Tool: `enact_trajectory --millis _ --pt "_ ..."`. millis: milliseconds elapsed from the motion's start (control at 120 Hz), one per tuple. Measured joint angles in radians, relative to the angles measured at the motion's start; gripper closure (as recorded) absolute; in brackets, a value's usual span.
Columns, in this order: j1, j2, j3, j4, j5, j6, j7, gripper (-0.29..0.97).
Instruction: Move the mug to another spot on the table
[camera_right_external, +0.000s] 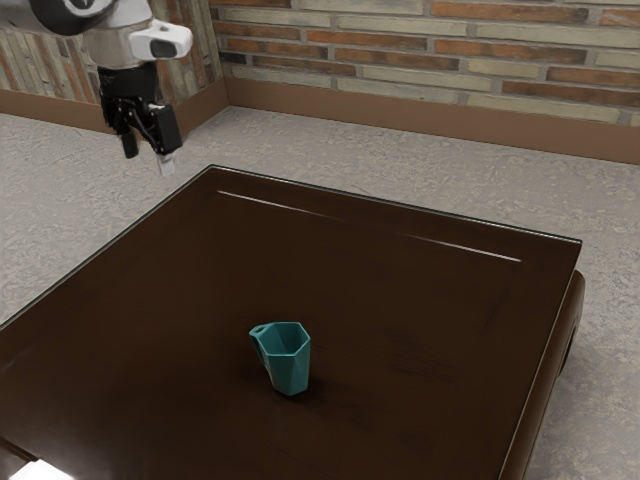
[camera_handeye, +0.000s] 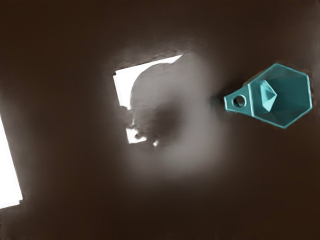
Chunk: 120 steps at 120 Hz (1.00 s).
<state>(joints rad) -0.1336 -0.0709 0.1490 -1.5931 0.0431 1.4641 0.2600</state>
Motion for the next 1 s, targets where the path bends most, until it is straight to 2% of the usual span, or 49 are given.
enact_trajectory --millis 175,400,575,758,1000 --pt "0.031 -0.097 0.030 -0.264 -0.030 0.142 0.235 0.00" --pt "0.026 -0.139 0.038 -0.462 -0.080 0.343 0.507 0.00" --pt "0.022 -0.139 0.038 -0.609 -0.173 0.509 0.743 0.00" --pt "0.022 -0.135 0.041 -0.697 -0.289 0.644 1.009 0.00" --pt "0.018 -0.096 0.040 -0.758 -0.325 0.727 1.286 0.00"
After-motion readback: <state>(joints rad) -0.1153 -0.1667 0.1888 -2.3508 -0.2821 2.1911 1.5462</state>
